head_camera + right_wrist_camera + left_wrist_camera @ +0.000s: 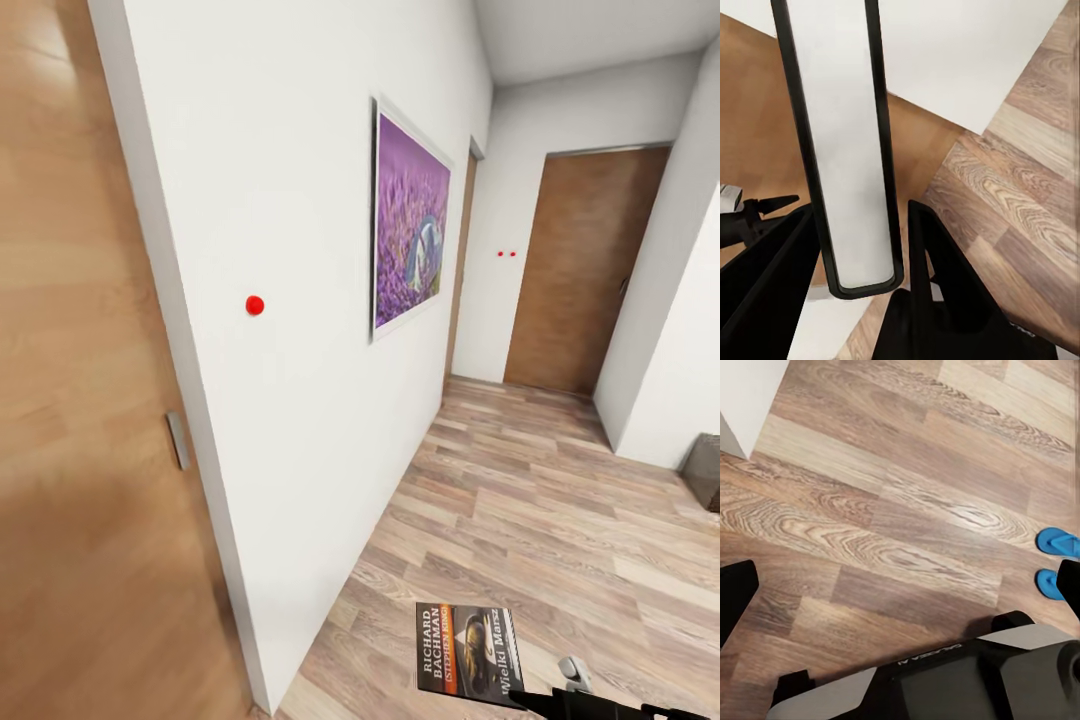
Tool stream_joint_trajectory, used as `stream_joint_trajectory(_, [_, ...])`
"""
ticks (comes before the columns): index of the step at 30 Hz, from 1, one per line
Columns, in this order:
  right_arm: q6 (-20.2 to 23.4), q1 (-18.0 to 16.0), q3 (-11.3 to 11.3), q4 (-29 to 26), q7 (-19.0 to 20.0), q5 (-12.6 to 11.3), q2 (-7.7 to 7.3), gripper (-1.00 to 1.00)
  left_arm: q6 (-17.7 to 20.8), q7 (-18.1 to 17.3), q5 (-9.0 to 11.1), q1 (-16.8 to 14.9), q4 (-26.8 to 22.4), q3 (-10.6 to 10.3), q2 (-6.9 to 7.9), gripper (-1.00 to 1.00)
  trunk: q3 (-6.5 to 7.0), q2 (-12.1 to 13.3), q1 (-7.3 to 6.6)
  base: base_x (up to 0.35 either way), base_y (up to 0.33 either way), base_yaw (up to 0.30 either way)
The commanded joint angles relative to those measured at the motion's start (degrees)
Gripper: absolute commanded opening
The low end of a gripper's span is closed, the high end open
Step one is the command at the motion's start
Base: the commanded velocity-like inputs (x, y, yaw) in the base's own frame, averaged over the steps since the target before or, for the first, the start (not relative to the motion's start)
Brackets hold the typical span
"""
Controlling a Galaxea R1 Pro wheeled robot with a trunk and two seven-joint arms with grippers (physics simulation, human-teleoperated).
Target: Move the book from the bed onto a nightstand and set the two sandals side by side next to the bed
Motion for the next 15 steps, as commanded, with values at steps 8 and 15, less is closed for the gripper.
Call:
stream_joint_trajectory(8, [0.58,-0.04,0.39,-0.02,0.14,-0.62,-0.02,-1.00,-0.17,-0.15,-0.57,0.00,0.00,0.49,0.00,1.00,-0.02,-0.04,0.02,0.000,0.000,-0.276])
stream_joint_trajectory(15, [0.58,-0.04,0.39,-0.02,0.14,-0.62,0.02,-1.00,-0.17,-0.15,-0.56,0.00,0.00,0.49,0.00,1.00,-0.02,-0.04,0.02,0.000,0.000,-0.283])
